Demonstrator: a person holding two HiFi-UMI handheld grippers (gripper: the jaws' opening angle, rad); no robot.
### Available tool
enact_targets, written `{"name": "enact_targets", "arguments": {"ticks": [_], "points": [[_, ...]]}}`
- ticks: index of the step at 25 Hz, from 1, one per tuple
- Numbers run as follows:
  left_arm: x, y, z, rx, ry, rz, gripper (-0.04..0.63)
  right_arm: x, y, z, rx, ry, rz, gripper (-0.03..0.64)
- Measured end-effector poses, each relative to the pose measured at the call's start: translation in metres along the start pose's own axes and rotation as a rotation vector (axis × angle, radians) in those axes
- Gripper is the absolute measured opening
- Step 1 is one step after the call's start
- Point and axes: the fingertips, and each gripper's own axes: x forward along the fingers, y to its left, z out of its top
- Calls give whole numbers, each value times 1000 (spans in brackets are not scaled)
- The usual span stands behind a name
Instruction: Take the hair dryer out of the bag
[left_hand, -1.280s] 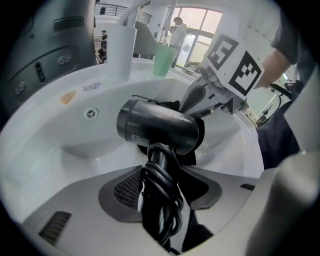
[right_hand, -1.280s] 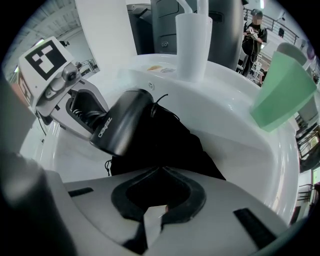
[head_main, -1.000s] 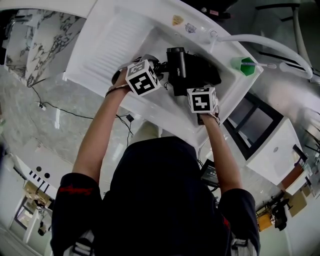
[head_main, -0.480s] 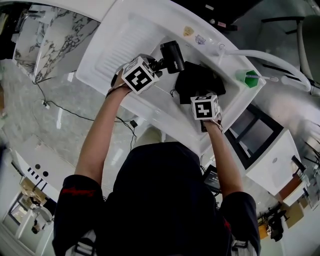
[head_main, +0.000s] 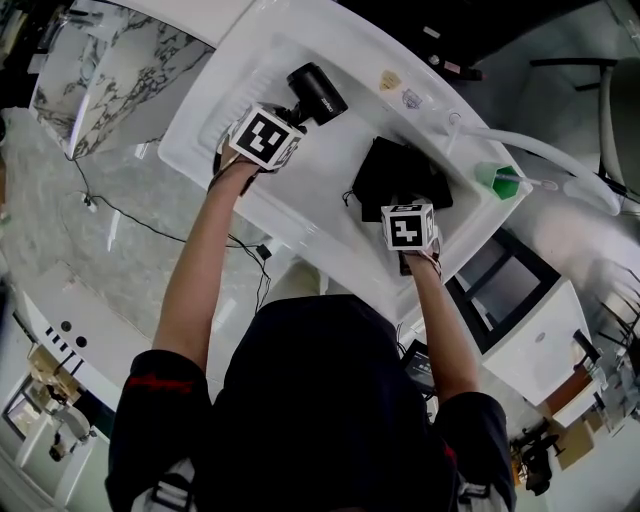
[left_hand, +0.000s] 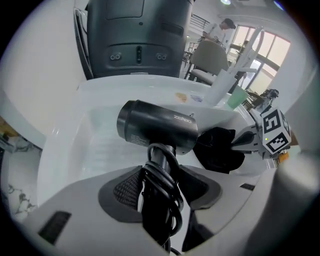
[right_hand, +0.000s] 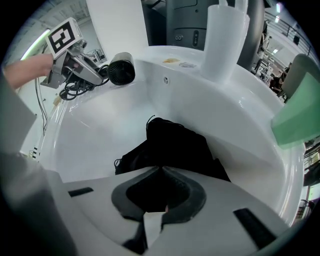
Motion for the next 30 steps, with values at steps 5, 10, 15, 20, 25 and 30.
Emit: {"name": "enact_targets", "arguments": {"ticks": [5, 10, 15, 20, 25, 30], "points": [[-3, 25, -5, -104, -10, 47, 229, 3, -2, 0, -4, 17, -9, 41], [-5, 39, -5, -175, -24, 70, 229, 6, 0, -2, -10, 35, -7, 41], [-3, 44, -8, -182, -23, 76, 229, 7, 1, -2, -13, 42, -3, 41], [-1, 46, -9, -193, -37, 87, 229, 6, -3, 2, -16, 35, -5, 41], [1, 46, -10, -192, -42, 91, 229, 7, -2, 0, -16, 37, -3, 41], [1, 50, -9, -198, -55, 110, 229, 8, -2, -2, -17, 41, -2, 40]]}}
